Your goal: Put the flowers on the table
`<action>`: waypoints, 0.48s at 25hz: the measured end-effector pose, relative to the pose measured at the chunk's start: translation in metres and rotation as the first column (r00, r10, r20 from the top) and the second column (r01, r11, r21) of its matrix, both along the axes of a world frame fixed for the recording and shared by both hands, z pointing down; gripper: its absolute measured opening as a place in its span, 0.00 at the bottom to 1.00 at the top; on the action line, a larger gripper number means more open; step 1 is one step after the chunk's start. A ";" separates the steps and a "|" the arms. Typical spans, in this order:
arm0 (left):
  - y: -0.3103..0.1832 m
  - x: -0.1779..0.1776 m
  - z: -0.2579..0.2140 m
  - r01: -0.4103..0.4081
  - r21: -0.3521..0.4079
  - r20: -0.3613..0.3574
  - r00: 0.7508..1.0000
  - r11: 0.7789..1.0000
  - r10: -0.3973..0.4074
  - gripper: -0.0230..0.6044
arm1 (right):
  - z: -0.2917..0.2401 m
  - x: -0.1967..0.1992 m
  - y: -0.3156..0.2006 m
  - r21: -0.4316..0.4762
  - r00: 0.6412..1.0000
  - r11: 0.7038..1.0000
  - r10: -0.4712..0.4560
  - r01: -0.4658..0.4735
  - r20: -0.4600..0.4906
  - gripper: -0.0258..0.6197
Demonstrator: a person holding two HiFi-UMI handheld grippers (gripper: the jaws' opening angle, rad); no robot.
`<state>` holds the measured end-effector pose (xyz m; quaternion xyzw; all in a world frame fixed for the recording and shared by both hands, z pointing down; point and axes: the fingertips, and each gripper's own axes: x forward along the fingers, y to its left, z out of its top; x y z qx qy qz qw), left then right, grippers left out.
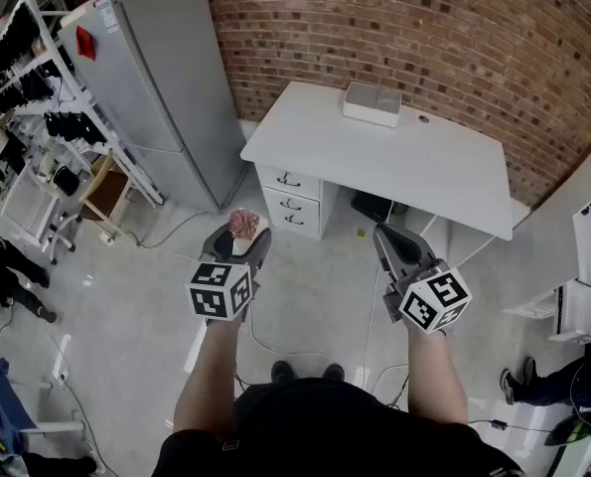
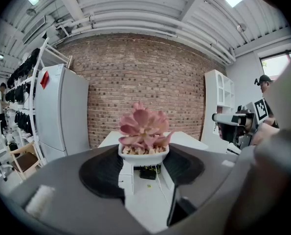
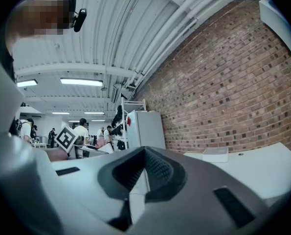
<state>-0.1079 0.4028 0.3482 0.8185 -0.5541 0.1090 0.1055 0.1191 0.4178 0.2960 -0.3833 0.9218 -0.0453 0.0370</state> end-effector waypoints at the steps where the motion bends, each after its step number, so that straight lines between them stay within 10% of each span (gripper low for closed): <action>1: -0.001 -0.002 0.002 0.001 -0.004 0.008 1.000 1.000 -0.001 0.45 | 0.005 -0.001 -0.001 -0.007 1.000 1.000 -0.002 0.002 -0.019 0.06; 12: 0.000 -0.010 0.004 0.055 0.017 0.057 0.997 0.998 -0.056 0.45 | 0.014 0.009 -0.011 -0.042 0.999 0.998 0.045 -0.045 -0.008 0.06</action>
